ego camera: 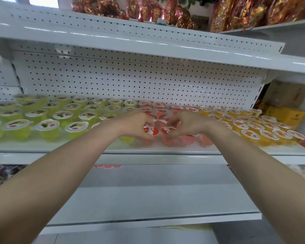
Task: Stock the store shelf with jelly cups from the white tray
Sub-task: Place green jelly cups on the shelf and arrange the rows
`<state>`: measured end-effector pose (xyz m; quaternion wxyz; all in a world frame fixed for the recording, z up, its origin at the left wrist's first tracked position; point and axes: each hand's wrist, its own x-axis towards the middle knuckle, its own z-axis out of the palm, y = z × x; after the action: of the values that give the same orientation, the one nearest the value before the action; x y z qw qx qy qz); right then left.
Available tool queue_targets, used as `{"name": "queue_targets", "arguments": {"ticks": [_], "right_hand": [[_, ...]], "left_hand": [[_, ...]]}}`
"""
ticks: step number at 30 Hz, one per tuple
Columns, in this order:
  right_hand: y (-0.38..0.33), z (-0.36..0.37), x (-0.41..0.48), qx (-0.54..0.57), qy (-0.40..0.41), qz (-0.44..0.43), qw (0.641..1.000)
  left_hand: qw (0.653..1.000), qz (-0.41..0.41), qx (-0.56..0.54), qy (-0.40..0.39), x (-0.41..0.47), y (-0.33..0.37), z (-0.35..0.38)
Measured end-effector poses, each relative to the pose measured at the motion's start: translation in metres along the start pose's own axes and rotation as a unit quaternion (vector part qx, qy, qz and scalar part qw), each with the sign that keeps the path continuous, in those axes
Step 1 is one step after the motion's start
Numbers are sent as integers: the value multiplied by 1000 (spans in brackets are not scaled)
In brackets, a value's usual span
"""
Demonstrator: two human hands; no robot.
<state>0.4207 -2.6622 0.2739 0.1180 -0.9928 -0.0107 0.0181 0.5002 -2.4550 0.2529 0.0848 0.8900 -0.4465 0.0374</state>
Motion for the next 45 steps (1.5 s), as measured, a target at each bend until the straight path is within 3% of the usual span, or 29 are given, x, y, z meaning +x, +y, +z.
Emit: {"name": "queue_targets", "arguments": {"ticks": [7,11,13,20,24,31,45], "right_hand": [[-1,2,2,-17,25,2,1000],[9,-7,4,40,8,10,999],[18,-14,7,53,39,8,998],[60,-39,32,-101,129,41,986],[83,-46,53,-127,119,72,982],[116,-40,97,-114,103,45,987],[123,-21,173,-65,21,28,997]], "left_hand": [[1000,-20,8,0,2,-6,4],[1000,-23,21,2,3,-6,-4],[999,-27,10,21,8,-6,-9],[997,-38,22,65,47,0,-17],[997,-53,39,50,83,1,-16],[995,-75,43,40,136,-16,2],[997,-59,41,36,175,-57,27]]}}
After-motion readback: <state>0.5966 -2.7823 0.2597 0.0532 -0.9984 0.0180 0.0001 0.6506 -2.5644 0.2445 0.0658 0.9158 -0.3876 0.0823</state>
